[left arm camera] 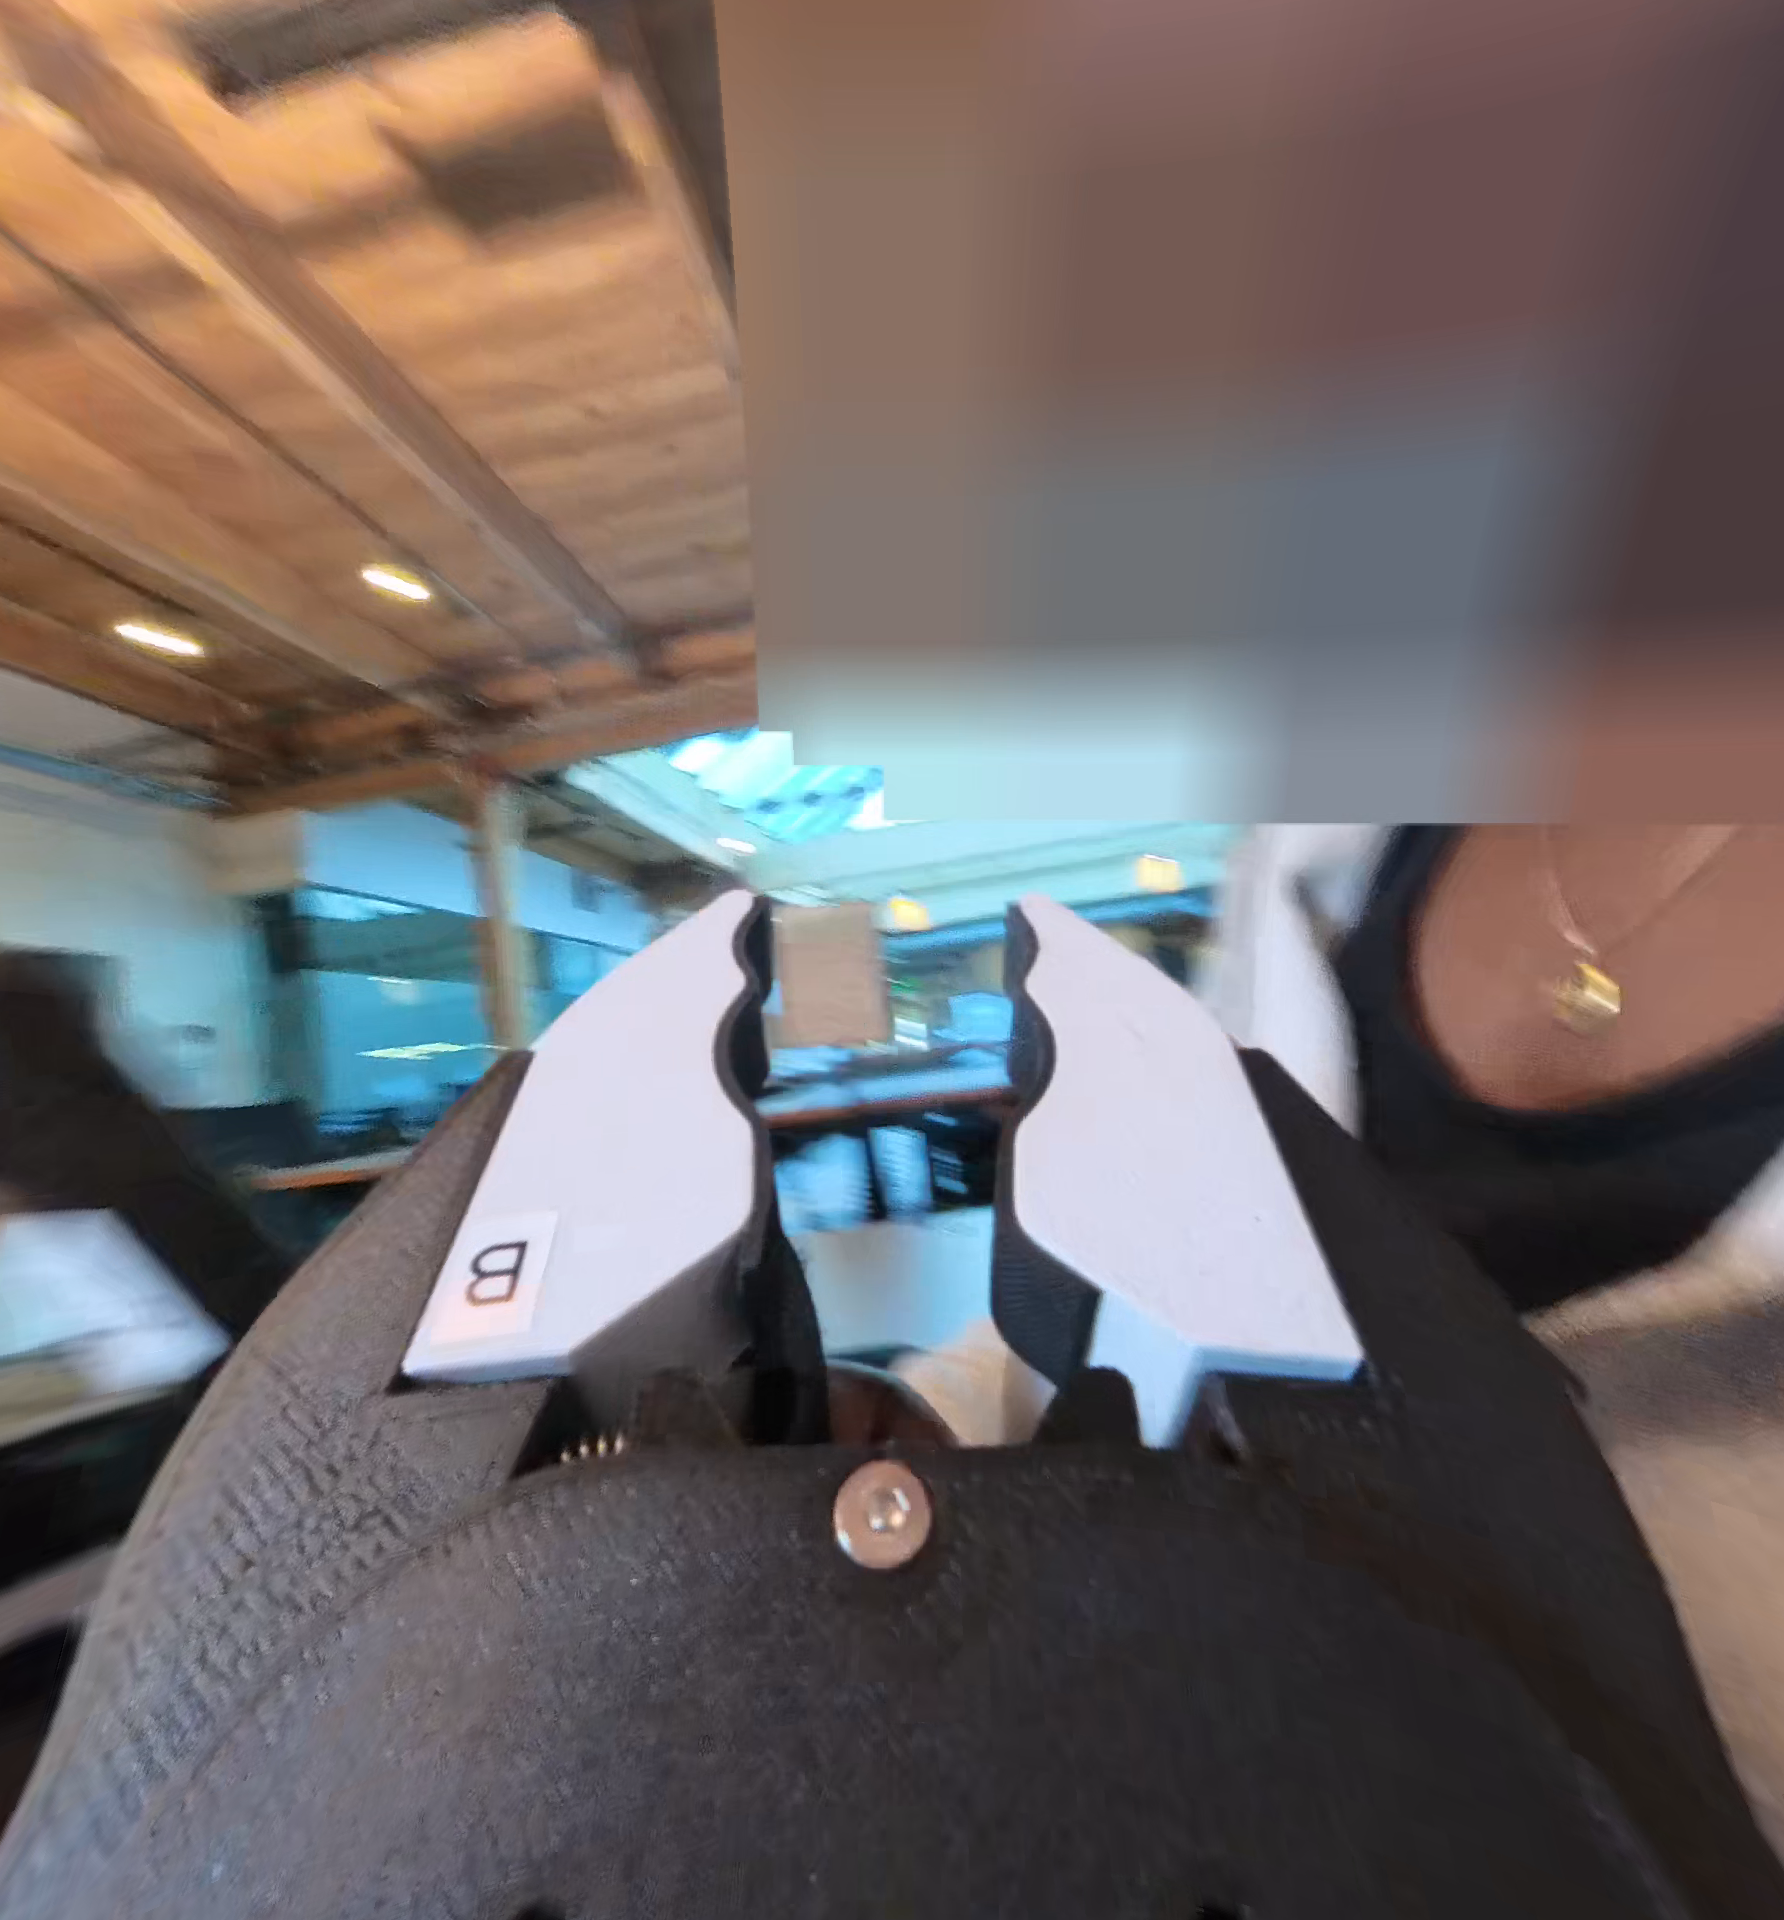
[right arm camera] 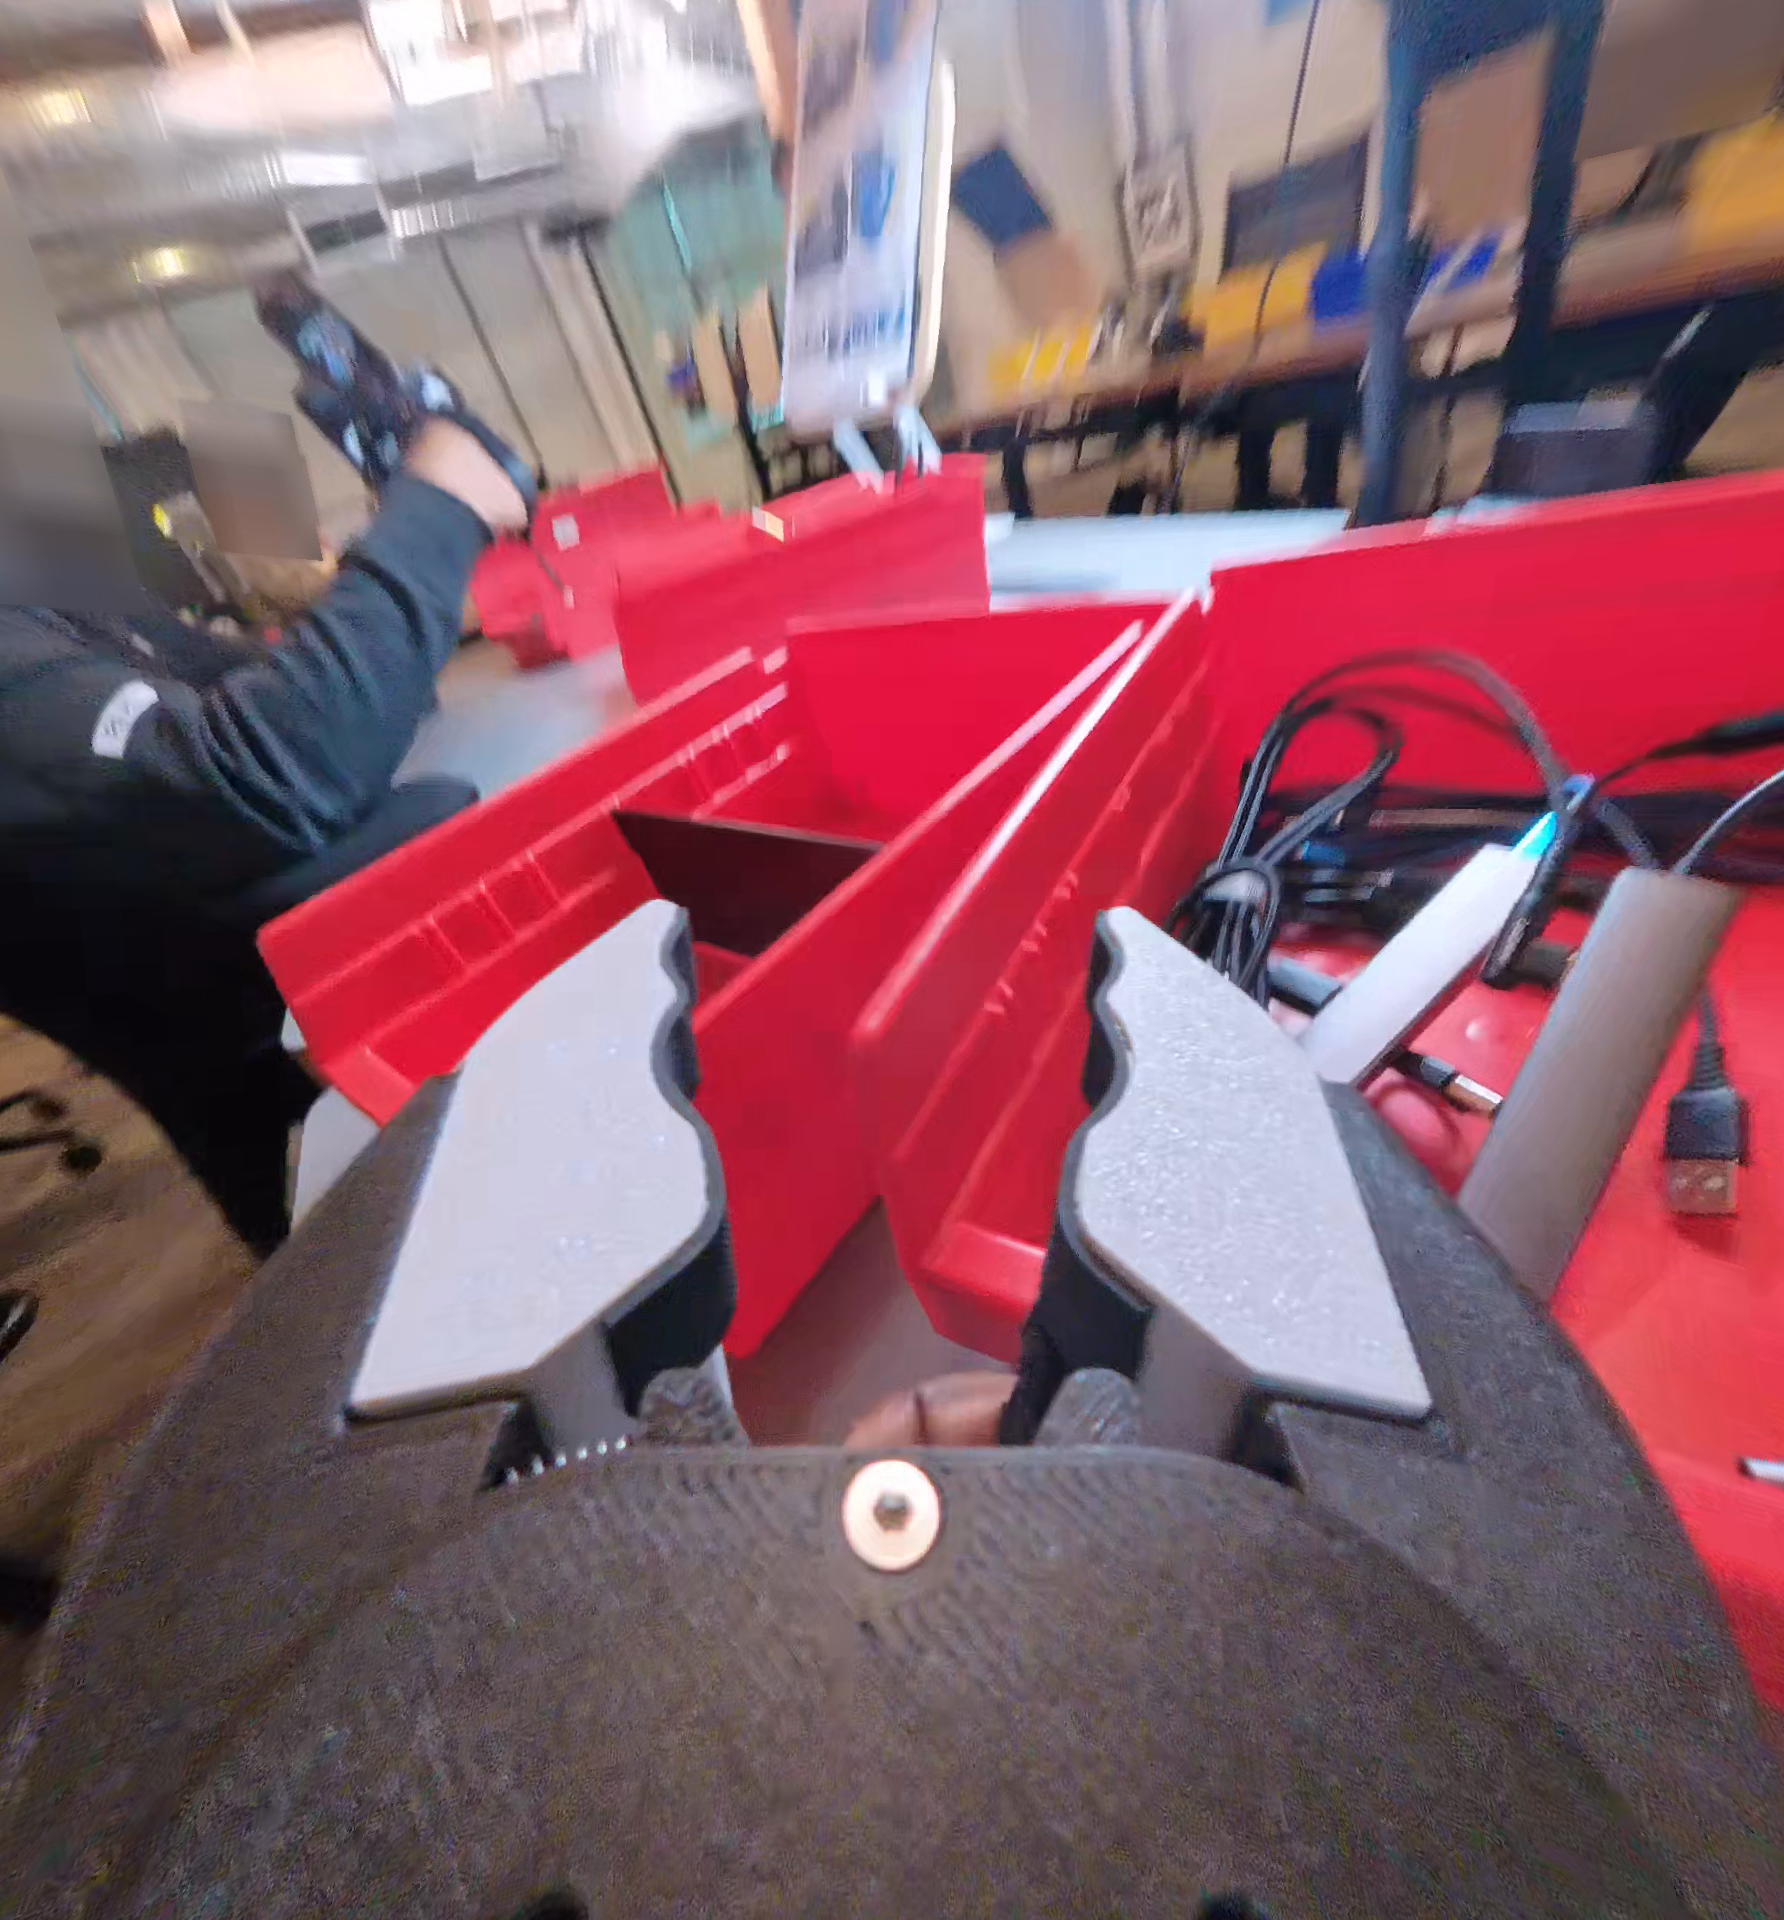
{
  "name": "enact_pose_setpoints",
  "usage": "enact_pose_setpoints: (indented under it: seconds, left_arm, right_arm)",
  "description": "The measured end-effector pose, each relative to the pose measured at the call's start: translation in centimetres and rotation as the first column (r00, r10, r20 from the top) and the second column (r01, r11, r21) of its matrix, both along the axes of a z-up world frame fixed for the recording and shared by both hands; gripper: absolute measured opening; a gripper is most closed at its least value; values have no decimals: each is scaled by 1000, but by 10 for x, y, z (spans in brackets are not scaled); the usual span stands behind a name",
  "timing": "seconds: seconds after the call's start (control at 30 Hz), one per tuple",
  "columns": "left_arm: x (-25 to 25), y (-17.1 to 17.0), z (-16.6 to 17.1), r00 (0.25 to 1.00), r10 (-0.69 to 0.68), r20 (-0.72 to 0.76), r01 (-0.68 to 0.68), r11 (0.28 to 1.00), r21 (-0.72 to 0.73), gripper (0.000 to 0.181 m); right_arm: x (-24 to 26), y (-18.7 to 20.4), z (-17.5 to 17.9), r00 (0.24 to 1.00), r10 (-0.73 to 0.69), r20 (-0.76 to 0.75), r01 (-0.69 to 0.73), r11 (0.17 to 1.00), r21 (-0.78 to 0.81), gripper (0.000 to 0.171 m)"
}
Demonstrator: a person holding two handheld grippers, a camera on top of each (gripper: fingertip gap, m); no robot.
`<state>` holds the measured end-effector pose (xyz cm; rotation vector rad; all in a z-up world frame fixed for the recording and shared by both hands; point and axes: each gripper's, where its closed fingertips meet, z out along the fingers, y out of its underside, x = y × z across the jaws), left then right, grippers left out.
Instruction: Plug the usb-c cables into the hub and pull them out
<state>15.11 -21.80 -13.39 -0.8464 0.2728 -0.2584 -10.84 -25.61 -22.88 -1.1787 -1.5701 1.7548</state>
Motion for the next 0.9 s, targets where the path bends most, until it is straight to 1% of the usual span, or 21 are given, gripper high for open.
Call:
enact_pose_setpoints:
  seconds: [0.03, 0.07, 0.1, 0.13, 0.17, 0.2, 0.23, 0.3, 0.33, 0.37, 0.4, 0.47, 0.53, 0.6, 0.67, 0.77, 0.8, 0.83, 0.87, 0.9]
  left_arm:
    - [-23, -13, 12, 988, 141, 59, -142, 989, 30, 51]
    - [-51, -30, 22, 943, 302, 138, -311, 949, 48, 61]
    - [-80, -54, 29, 859, 460, 226, -482, 875, 49, 72]
    - [-106, -83, 33, 745, 593, 305, -631, 775, 33, 85]
    - [-128, -114, 32, 617, 698, 364, -749, 663, -2, 93]
    - [-147, -145, 28, 478, 783, 399, -838, 542, -61, 97]
    - [-163, -175, 21, 329, 852, 408, -902, 411, -130, 105]
    - [-182, -231, 4, 38, 940, 340, -962, 126, -242, 115]
    - [-188, -251, -5, -67, 959, 275, -963, 10, -270, 114]
    - [-195, -267, -16, -154, 966, 207, -947, -84, -311, 114]
    - [-203, -279, -32, -210, 966, 149, -917, -142, -372, 114]
    - [-219, -293, -61, -269, 960, 84, -859, -199, -471, 112]
    - [-232, -298, -86, -294, 954, 58, -820, -220, -528, 104]
    - [-243, -291, -106, -279, 960, 31, -788, -210, -579, 99]
    - [-253, -280, -125, -254, 967, -23, -744, -211, -633, 97]
    - [-263, -273, -149, -251, 958, -136, -684, -275, -676, 88]
    - [-266, -272, -155, -246, 954, -173, -664, -296, -686, 78]
    - [-267, -272, -160, -245, 946, -211, -647, -321, -691, 72]
    - [-268, -272, -162, -243, 942, -230, -641, -334, -691, 58]
    - [-268, -273, -162, -241, 944, -226, -642, -329, -693, 42]
  right_arm:
    - [8, 0, 8, 998, -18, -62, 18, 1000, -4, 79]
    - [16, -3, 13, 992, -29, -121, 29, 1000, 3, 88]
    - [25, -8, 17, 981, -33, -192, 34, 999, 6, 101]
    - [32, -13, 19, 964, -47, -262, 53, 998, 15, 113]
    - [39, -17, 21, 943, -60, -327, 75, 997, 32, 119]
    - [46, -23, 23, 926, -50, -373, 79, 995, 64, 124]
    - [53, -29, 26, 913, -30, -408, 72, 993, 90, 126]
    - [64, -43, 27, 899, 21, -437, 27, 994, 103, 123]
    - [65, -49, 22, 910, 34, -414, 11, 994, 105, 124]
    - [66, -55, 17, 917, 48, -396, -4, 994, 110, 124]
    - [67, -60, 16, 915, 54, -399, -7, 993, 119, 123]
    - [68, -63, 15, 913, 37, -406, 18, 991, 131, 114]
    - [68, -68, 11, 909, 33, -415, 40, 985, 166, 102]
    - [63, -70, 6, 915, 7, -404, 88, 973, 216, 92]
    - [50, -67, -1, 939, -50, -340, 134, 964, 228, 82]
    - [34, -70, -18, 978, -56, -200, 108, 960, 260, 77]
    - [30, -70, -23, 985, -57, -161, 99, 959, 266, 77]
    - [27, -73, -28, 991, -53, -124, 85, 958, 274, 77]
    - [23, -76, -35, 995, -46, -84, 69, 953, 295, 76]
    - [19, -77, -42, 997, -60, -46, 71, 945, 321, 78]
